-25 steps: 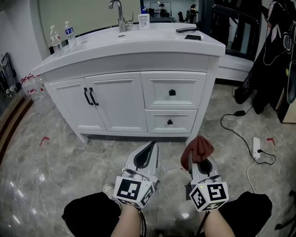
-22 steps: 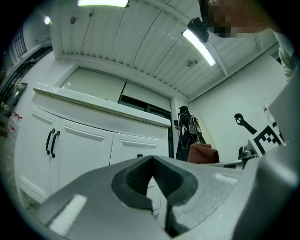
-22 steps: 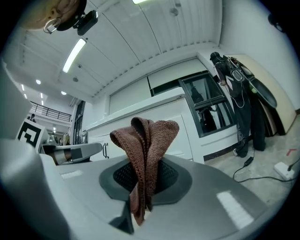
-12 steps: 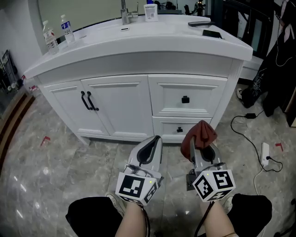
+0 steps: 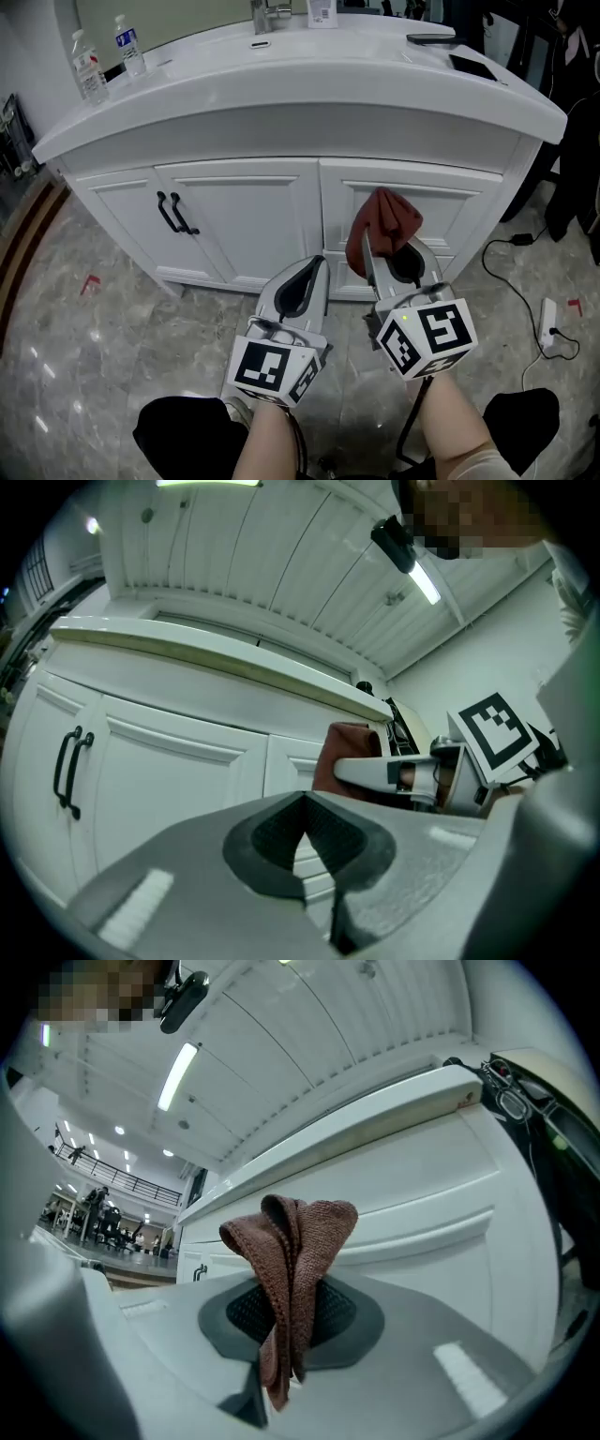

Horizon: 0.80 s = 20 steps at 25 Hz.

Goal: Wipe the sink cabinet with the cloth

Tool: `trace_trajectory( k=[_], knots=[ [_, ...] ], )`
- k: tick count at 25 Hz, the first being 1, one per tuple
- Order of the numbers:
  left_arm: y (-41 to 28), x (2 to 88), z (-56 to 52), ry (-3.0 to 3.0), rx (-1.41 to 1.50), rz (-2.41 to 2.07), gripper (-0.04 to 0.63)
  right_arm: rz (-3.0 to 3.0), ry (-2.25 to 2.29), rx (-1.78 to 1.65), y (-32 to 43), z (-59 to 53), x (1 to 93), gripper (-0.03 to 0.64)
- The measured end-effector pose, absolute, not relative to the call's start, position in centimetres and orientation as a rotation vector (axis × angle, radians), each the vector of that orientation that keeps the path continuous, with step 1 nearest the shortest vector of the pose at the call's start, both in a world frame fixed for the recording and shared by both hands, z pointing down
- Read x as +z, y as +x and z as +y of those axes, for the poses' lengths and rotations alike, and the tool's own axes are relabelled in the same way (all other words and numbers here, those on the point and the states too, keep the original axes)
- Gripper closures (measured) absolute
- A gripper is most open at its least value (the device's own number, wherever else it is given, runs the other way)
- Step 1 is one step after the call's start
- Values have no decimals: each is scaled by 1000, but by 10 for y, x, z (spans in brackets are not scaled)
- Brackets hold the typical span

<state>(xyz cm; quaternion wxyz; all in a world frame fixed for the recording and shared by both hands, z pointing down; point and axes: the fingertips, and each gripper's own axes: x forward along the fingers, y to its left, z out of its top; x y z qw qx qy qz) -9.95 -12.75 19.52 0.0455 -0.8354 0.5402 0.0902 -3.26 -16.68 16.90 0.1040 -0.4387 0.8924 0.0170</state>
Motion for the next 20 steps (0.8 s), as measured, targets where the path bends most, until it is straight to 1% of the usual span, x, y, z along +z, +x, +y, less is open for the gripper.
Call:
trace_trajectory(
  k=[5,9,15,20],
  knots=[
    [-121,186,-155,-2521,338,1688,595,2708,-1188,154,-77,-191,153,538],
    [-128,190,-161,-2523,330,1706,595,2732,-1197,134,-91,-206,155,538],
    [-120,192,-150,-2544,338,1709,595,2694,-1273,-42,-55,-223,166,535],
    [-105,185,-144,-2567,383,1677,595,2678,-1394,14,-13,-224,164,535]
  ],
)
